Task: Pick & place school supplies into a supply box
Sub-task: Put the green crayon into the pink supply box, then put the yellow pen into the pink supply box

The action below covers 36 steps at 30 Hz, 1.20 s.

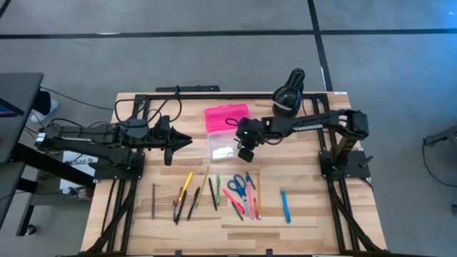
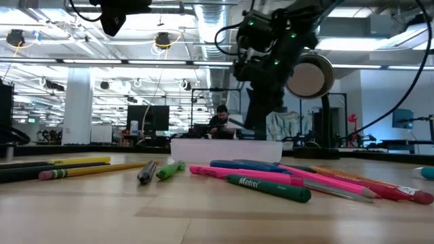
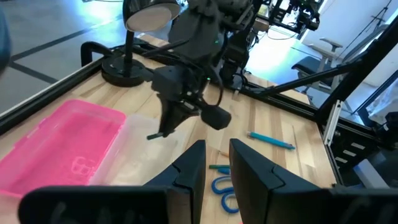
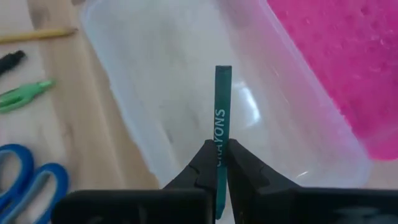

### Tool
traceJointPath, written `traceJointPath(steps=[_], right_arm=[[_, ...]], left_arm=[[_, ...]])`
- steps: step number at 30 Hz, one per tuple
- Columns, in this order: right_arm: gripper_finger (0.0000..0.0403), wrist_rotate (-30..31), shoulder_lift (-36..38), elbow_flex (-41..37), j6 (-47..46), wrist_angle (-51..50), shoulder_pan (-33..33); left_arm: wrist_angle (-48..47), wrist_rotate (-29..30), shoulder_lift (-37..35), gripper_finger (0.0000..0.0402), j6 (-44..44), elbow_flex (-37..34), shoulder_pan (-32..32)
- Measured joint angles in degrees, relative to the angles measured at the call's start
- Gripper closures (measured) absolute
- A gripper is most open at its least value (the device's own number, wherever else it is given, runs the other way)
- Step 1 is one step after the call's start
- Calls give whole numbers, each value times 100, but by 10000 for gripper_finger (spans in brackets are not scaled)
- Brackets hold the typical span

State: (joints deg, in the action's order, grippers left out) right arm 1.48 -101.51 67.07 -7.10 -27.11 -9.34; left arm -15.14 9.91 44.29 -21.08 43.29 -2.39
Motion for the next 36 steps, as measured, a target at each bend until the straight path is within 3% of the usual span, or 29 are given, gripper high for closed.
traceJointPath(steps=[4,14,22,27,36], right_arm=[[384,0,-225,292,115,-313,-105],[305,-9,-188,415,-102,-435,-316],[291,59,591,417,-489,-392,112],[292,479,1191,411,-814,-506,644],[292,1821,2037,417,-1751,-1268,1717]], left_arm=[[1,0,0,336,-74,0,0],[-104,0,0,336,-106,0,0],[-1677,-120,91,336,-1686,2,-8],[-2316,-350,351,336,-2542,-47,-275],[-2299,-511,1278,336,-3063,-48,-1132]])
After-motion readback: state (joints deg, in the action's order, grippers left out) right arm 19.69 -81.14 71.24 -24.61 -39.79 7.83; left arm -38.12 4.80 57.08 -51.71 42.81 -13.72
